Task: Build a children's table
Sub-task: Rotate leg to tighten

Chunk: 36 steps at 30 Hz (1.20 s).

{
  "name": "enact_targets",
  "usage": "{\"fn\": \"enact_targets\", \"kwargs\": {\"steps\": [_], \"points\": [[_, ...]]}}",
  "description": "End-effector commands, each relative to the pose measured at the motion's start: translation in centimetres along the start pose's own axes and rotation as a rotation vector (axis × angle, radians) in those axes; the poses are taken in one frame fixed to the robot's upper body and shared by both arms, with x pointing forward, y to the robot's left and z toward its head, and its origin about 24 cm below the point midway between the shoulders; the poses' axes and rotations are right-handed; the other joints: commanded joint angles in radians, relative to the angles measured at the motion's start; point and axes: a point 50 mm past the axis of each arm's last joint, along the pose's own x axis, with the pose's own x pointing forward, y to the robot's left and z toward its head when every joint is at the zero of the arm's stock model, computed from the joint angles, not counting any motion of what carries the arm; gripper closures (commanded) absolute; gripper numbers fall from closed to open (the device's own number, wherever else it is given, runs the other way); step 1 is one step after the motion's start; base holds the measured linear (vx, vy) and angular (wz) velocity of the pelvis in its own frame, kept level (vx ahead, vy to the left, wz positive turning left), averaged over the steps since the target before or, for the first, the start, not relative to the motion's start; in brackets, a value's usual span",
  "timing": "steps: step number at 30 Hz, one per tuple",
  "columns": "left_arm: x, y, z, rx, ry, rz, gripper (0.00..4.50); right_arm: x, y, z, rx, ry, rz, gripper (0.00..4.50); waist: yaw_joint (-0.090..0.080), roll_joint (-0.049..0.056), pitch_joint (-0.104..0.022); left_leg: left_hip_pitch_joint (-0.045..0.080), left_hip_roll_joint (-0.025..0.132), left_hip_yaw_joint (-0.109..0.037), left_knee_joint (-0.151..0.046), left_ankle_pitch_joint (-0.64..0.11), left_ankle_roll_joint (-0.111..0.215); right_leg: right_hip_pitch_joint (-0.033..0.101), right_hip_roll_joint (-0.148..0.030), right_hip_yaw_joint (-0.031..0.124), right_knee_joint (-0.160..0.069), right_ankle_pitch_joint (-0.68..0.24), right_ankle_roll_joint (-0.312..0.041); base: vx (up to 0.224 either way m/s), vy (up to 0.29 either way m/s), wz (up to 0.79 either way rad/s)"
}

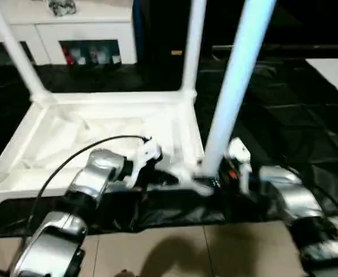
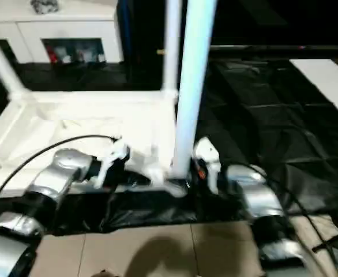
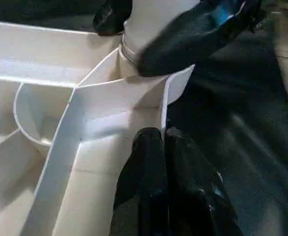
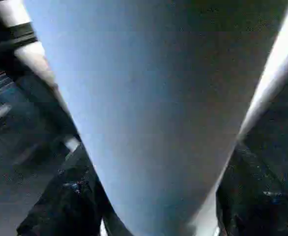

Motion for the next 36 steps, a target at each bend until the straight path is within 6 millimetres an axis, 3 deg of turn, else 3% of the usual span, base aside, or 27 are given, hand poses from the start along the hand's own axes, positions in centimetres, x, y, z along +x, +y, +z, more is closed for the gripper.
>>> {"fn": "enact_targets", "kwargs": {"steps": [1,4,7,10,12,16,20,25,31,36], "points": [[2.6,-0.2,3.4,0.039,-0.090,0.073,4.50,3.3,2.6,-1.2,0.024,0.078,-0.015,1.96,-0.008,-0.008,-0.049,0.008,0.021,-0.011,-0.078,-0.317,0.006,0.039,-0.060,0.046,-0.107,-0.451,-0.141,0.000,0.000,0.00],[3.7,-0.1,4.2,0.015,-0.107,0.156,4.50,4.1,2.3,-1.0,0.049,0.083,-0.136,1.96,-0.017,-0.005,-0.053,0.004,0.019,-0.008,-0.075,-0.291,0.012,0.041,-0.056,0.049,-0.100,-0.365,-0.165,0.000,0.000,0.00],[4.0,-0.1,4.4,0.012,-0.113,0.179,4.50,4.4,2.4,-0.9,0.039,0.075,-0.144,1.96,-0.015,-0.008,-0.059,-0.001,0.017,-0.004,-0.070,-0.241,0.037,0.047,-0.055,0.050,-0.092,-0.266,-0.192,0.000,0.000,0.00],[4.4,-0.3,4.5,0.009,-0.129,0.178,4.50,4.9,3.0,-0.3,0.053,0.012,-0.099,1.26,-0.011,-0.007,-0.064,-0.004,0.016,-0.002,-0.065,-0.191,0.064,0.052,-0.055,0.050,-0.083,-0.186,-0.213,0.000,0.000,0.00],[4.2,-0.4,4.3,0.013,-0.141,0.146,4.50,4.5,3.0,-0.1,0.069,-0.006,-0.052,1.13,-0.010,-0.009,-0.064,-0.006,0.017,-0.001,-0.064,-0.170,0.077,0.055,-0.054,0.049,-0.079,-0.152,-0.223,0.000,0.000,0.00],[3.5,-0.7,3.9,0.054,-0.151,0.061,4.50,3.6,2.9,0.2,-0.025,-0.004,0.049,0.77,-0.009,-0.008,-0.065,-0.007,0.020,-0.002,-0.063,-0.177,0.091,0.056,-0.055,0.047,-0.079,-0.154,-0.229,0.000,0.000,0.00],[2.8,-1.0,3.6,0.074,-0.150,-0.021,4.50,2.4,2.8,0.2,-0.085,-0.003,0.152,0.77,-0.006,-0.010,-0.066,-0.012,0.021,-0.001,-0.060,-0.145,0.110,0.058,-0.055,0.046,-0.071,-0.100,-0.246,0.000,0.000,0.00],[1.3,-1.3,2.9,0.103,-0.139,-0.154,4.50,-0.4,3.0,0.1,-0.127,0.007,0.400,0.77,0.002,-0.011,-0.063,-0.011,0.026,0.003,-0.059,-0.180,0.131,0.056,-0.055,0.046,-0.074,-0.129,-0.251,0.000,0.000,0.00],[0.1,-1.3,2.1,0.106,-0.113,-0.207,4.50,-2.5,3.1,-0.5,-0.119,0.082,0.565,0.92,0.020,-0.008,-0.057,0.000,0.032,0.001,-0.066,-0.233,0.093,0.046,-0.057,0.048,-0.084,-0.239,-0.231,0.000,0.000,0.00],[-0.6,-1.3,1.7,0.102,-0.096,-0.240,4.50,-2.9,3.3,-0.8,-0.115,0.119,0.618,1.34,0.020,-0.010,-0.061,-0.005,0.030,0.000,-0.064,-0.213,0.087,0.049,-0.057,0.049,-0.079,-0.205,-0.232,0.000,0.000,0.00]]}}
